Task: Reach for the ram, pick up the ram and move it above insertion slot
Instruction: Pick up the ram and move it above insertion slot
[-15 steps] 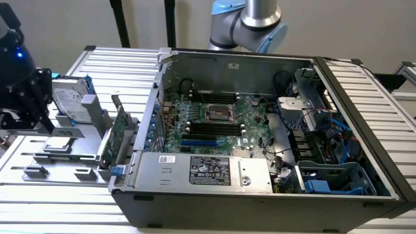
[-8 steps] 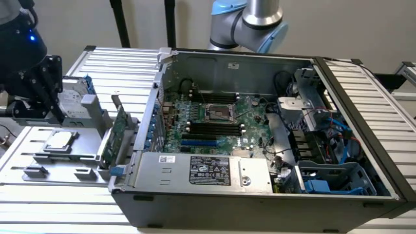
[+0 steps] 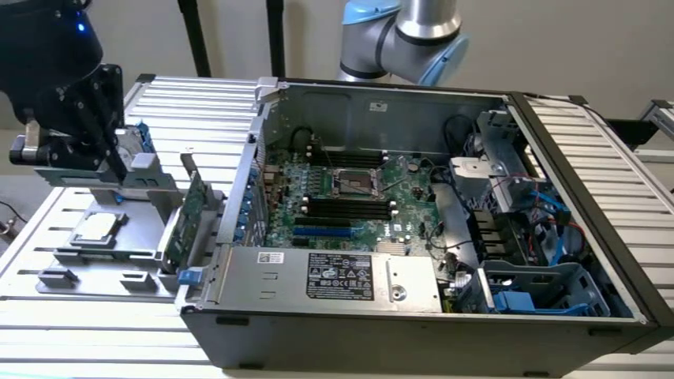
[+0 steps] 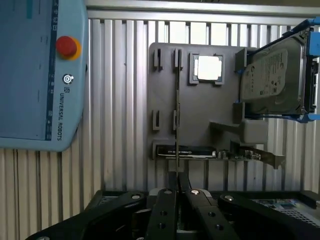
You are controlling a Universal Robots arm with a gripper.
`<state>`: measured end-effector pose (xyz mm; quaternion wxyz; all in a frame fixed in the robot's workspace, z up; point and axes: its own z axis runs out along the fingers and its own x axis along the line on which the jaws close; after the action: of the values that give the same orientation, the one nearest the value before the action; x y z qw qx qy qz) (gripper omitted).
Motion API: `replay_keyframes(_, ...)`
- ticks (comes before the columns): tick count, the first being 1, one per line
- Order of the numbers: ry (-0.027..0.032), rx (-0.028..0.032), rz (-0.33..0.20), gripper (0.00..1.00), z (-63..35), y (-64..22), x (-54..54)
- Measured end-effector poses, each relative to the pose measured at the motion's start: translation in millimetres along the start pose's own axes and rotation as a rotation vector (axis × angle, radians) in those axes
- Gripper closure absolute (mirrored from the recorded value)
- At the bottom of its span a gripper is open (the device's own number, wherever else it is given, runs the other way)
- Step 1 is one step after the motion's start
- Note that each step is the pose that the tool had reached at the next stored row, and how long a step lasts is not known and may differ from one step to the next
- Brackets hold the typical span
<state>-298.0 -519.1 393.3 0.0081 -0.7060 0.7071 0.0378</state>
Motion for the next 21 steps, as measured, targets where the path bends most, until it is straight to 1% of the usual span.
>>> replay_keyframes(5, -0.0030, -0.0003, -0.001, 0.87, -9.7, -22.2, -0.6)
replay_keyframes(10, -0.0037, -0.0010, -0.001, 0.87, -16.1, -44.7, -1.0)
replay_keyframes(16, -0.0037, -0.0033, -0.001, 0.87, -21.5, -71.7, -1.4)
replay_keyframes(21, -0.0037, -0.0052, -0.001, 0.87, -23.7, -94.6, -1.5)
